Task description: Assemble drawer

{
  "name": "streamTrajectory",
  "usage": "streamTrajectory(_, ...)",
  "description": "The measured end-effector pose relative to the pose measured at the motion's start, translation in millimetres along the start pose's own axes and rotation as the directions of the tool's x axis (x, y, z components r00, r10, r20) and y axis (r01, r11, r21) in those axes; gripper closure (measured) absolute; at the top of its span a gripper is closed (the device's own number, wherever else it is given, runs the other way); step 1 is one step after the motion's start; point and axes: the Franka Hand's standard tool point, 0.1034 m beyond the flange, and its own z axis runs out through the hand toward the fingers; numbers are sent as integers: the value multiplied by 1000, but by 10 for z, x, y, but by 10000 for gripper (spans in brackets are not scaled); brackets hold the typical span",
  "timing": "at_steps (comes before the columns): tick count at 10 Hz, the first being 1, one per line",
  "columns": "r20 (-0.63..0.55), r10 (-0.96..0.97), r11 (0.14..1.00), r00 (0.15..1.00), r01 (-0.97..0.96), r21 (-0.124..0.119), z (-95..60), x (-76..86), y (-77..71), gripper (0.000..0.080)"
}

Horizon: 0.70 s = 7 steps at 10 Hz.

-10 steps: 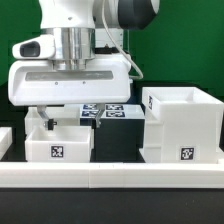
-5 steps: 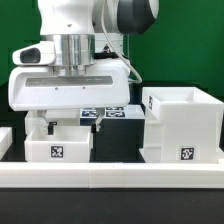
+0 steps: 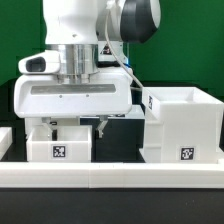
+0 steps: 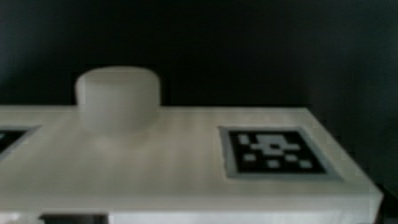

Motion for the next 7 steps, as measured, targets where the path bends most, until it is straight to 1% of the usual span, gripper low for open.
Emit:
streamTrajectory(3,16,-6,1000,1000,6,3,91,-55,-32,151)
streamTrajectory(6,19,-7,1000,1000,7,3,112,-65,-54,151)
streamTrajectory(7,19,-8,1000,1000,8,3,113,-63,-67,267)
